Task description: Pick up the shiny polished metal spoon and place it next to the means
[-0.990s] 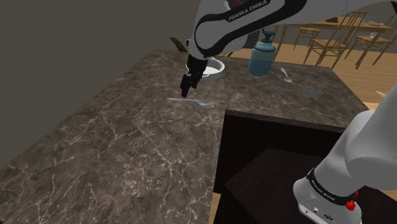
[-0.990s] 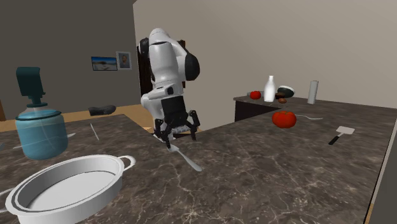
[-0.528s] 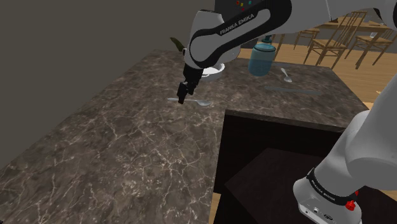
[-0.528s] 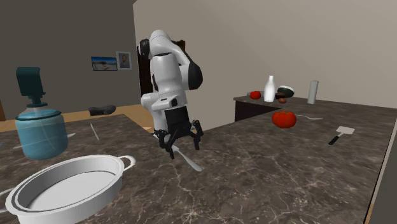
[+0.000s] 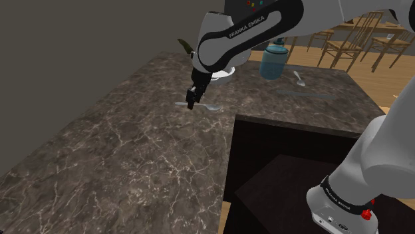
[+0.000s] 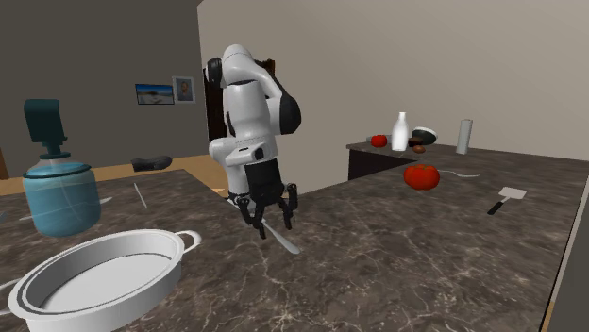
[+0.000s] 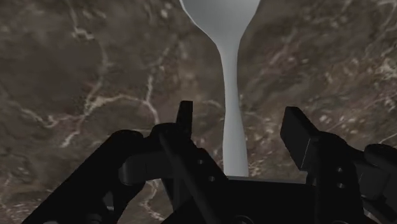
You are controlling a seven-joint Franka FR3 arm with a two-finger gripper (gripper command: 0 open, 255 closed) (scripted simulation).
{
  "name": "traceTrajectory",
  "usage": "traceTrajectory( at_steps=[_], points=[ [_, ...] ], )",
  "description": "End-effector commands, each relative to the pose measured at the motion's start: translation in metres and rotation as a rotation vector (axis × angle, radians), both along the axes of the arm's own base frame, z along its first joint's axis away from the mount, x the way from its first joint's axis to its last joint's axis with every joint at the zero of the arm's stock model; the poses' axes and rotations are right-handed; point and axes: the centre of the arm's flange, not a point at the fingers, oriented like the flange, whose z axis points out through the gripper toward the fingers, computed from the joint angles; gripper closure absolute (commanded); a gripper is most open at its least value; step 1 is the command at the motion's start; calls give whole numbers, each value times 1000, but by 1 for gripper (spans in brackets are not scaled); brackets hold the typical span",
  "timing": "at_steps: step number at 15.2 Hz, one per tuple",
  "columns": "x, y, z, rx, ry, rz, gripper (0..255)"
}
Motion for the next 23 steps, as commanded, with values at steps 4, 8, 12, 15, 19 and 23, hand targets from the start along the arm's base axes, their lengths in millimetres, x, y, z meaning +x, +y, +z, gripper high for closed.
traceTrajectory(
  at_steps=[4, 8, 12, 15, 19, 23],
  points=[
    [0, 0, 0, 0, 0, 0, 255],
    [0, 0, 0, 0, 0, 0, 255],
    [0, 0, 16, 0, 0, 0, 255],
    [0, 0, 32, 0, 0, 0, 255],
    [0, 0, 53, 0, 0, 0, 255],
    [0, 0, 74, 0, 0, 0, 255]
  ],
)
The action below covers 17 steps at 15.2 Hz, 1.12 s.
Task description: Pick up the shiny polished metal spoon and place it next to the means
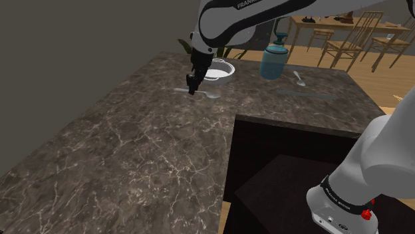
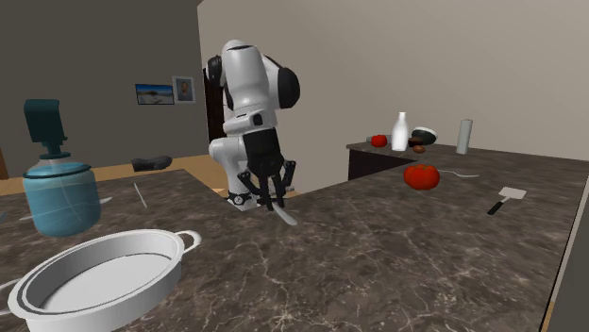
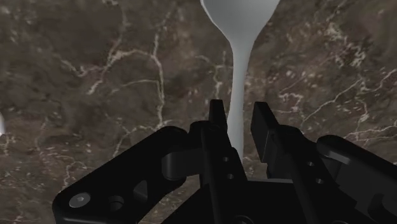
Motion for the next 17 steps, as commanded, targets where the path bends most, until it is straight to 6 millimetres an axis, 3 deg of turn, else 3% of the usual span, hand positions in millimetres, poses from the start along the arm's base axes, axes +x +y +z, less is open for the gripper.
traceTrajectory(
  at_steps=[1, 4, 17],
  points=[
    [0, 1, 12, 0, 0, 0, 255],
    [0, 1, 23, 0, 0, 0, 255],
    [-110, -131, 23, 0, 0, 0, 255]
  ],
)
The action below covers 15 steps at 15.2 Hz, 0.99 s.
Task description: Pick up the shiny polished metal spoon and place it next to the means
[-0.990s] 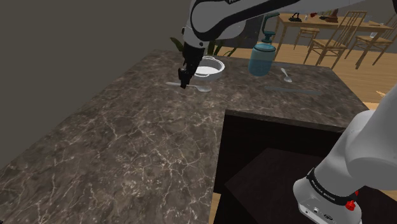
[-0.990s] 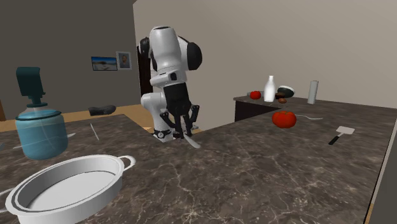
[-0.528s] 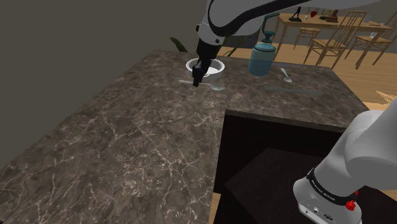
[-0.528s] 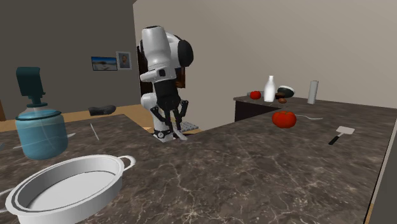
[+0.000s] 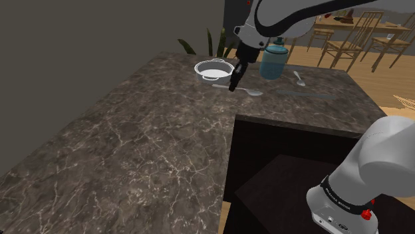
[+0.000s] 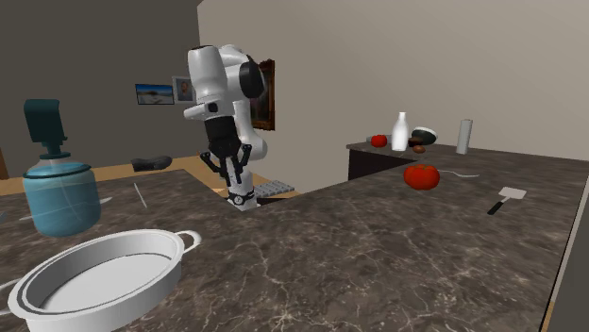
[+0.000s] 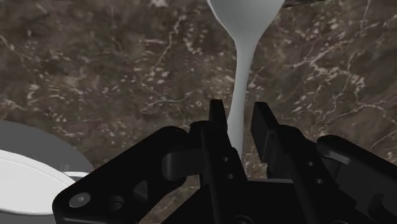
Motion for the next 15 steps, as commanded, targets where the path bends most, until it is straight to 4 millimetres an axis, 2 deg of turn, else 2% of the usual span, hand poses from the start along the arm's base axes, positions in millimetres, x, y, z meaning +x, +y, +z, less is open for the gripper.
traceTrajectory(
  at_steps=[1, 15],
  points=[
    [-18, -21, 1, 1, 0, 1, 255],
    [-136, -163, 1, 1, 0, 1, 255]
  ],
)
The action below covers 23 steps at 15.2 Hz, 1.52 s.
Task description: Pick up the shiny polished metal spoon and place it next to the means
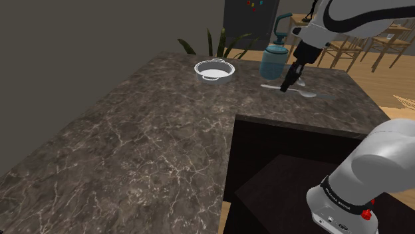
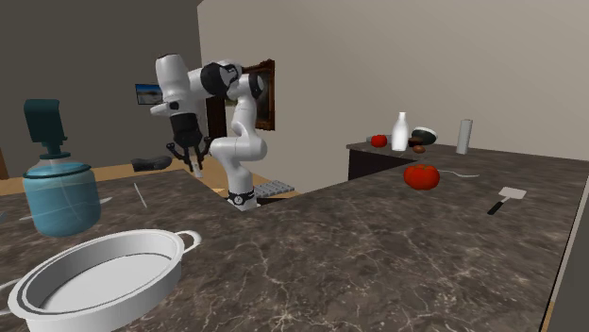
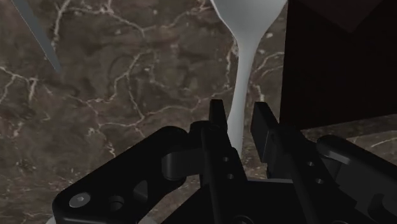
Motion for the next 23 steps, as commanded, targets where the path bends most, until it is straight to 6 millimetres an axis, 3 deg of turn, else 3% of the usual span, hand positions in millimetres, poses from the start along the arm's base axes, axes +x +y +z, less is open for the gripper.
traceTrajectory(
  at_steps=[1, 19, 20, 23],
  points=[
    [-18, -20, -3, 0, 1, 2, 255],
    [-170, -203, -3, 0, 1, 2, 255],
    [-177, -211, -3, 0, 1, 2, 255],
    [-177, -211, -18, 0, 1, 2, 255]
  ],
)
